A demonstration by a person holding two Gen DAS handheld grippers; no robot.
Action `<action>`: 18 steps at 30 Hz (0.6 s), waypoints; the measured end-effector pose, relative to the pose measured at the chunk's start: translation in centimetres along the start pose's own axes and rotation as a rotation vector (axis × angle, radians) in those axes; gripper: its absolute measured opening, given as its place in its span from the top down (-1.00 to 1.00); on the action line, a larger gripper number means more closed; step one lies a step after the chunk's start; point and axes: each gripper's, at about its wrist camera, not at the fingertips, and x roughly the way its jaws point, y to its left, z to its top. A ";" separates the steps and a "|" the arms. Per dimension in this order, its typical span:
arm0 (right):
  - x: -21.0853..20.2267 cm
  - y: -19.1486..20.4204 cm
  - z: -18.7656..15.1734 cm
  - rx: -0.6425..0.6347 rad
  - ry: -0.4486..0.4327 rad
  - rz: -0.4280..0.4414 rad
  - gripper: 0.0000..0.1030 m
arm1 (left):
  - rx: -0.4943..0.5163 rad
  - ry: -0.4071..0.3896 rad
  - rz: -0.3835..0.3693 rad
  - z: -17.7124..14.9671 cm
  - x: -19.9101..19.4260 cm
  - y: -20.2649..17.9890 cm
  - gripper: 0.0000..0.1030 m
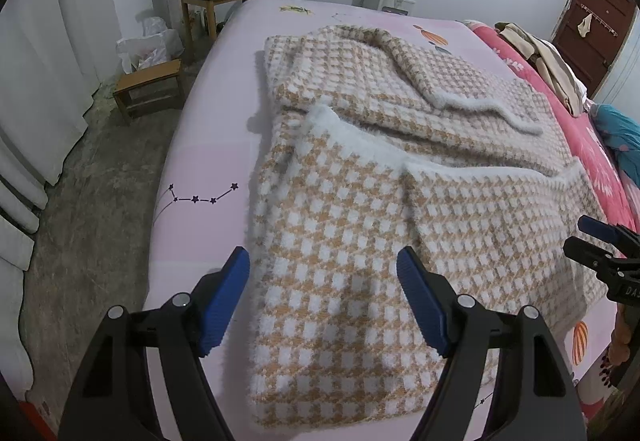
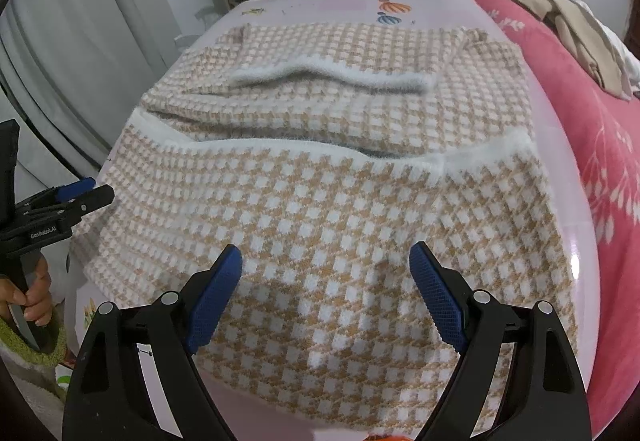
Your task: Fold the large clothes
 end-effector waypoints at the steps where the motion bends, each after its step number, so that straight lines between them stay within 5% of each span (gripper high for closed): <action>1: 0.0 0.0 0.0 0.000 -0.003 0.000 -0.59 | 0.001 -0.003 0.001 0.0 0.0 0.0 -0.44; 12: 1.3 -1.2 -0.8 0.042 0.037 0.030 -0.59 | 0.026 -0.103 -0.052 0.1 -1.3 0.6 -0.42; 18: 1.6 -2.2 -1.1 0.075 0.050 0.070 -0.59 | 0.014 -0.086 -0.092 0.7 -0.3 1.4 -0.06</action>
